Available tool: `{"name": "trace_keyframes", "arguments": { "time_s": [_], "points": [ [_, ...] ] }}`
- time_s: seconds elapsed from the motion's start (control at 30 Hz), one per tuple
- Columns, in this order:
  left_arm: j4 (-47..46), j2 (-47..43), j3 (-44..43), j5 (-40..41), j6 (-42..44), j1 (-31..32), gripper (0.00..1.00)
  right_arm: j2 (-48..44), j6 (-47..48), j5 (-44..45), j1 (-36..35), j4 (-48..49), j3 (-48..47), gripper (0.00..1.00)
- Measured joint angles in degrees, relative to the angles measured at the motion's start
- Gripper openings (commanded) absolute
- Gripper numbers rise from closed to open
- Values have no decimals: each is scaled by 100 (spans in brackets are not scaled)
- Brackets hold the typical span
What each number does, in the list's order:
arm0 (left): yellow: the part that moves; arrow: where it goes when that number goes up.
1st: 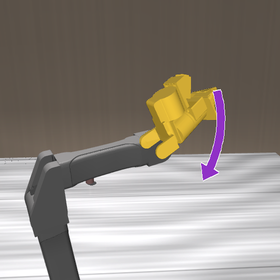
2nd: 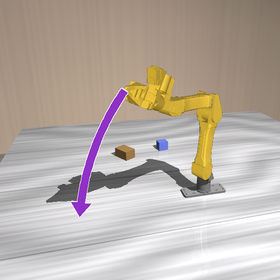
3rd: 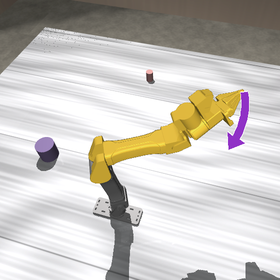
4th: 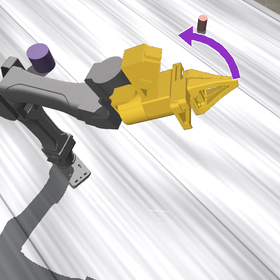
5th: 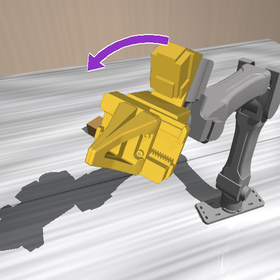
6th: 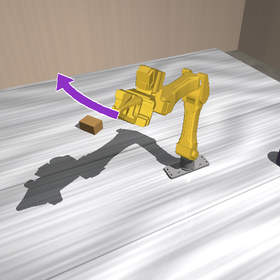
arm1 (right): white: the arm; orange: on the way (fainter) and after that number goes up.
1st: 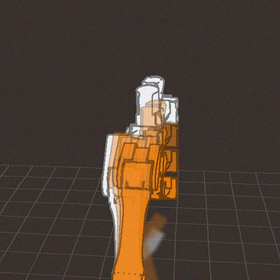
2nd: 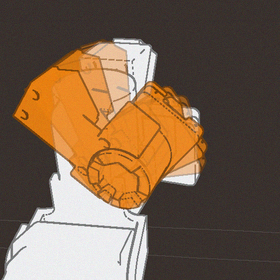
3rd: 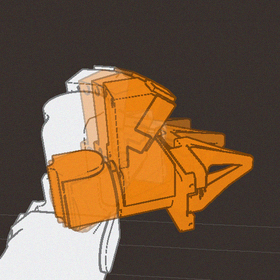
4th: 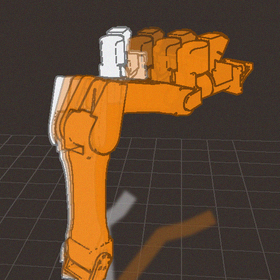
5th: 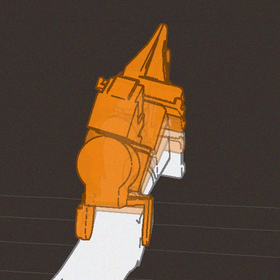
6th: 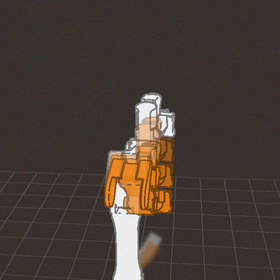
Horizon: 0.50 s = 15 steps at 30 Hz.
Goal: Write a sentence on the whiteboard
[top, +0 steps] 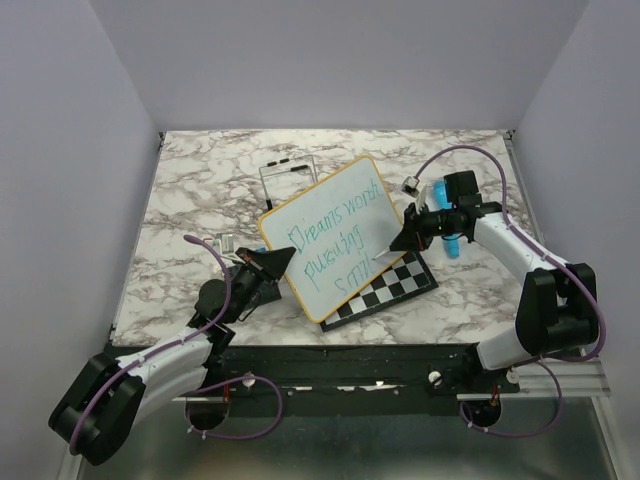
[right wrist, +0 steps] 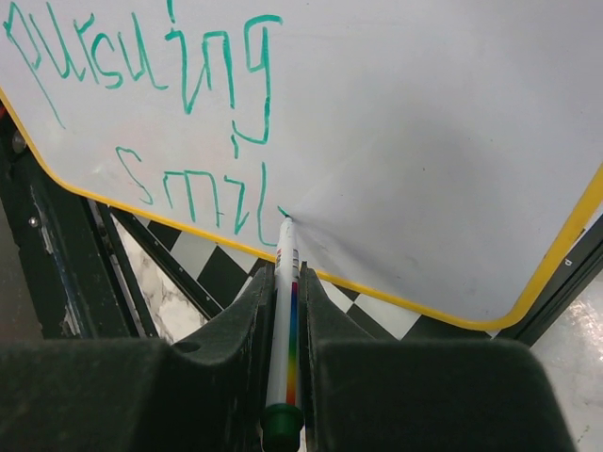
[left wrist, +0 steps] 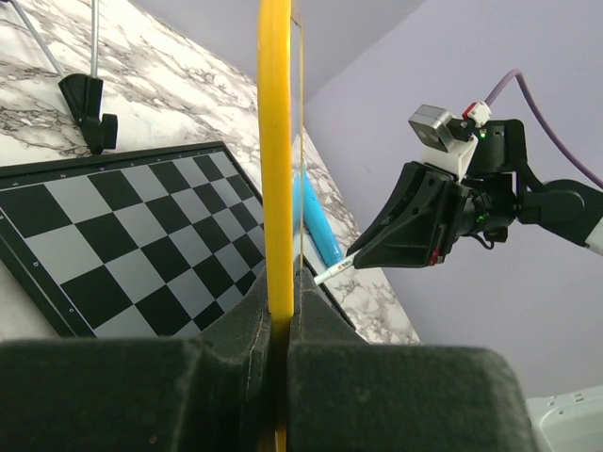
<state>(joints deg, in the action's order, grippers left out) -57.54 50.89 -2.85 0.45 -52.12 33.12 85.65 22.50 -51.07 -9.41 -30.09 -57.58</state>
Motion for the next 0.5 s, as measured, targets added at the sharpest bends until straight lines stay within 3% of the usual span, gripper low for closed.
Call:
{"name": "trace_keyframes", "arguments": {
  "time_s": [0.5],
  "points": [
    [0, -22, 0, 0, 0, 0, 0, -2, -157, 175, 127, 11, -9, 1]
  ]
}}
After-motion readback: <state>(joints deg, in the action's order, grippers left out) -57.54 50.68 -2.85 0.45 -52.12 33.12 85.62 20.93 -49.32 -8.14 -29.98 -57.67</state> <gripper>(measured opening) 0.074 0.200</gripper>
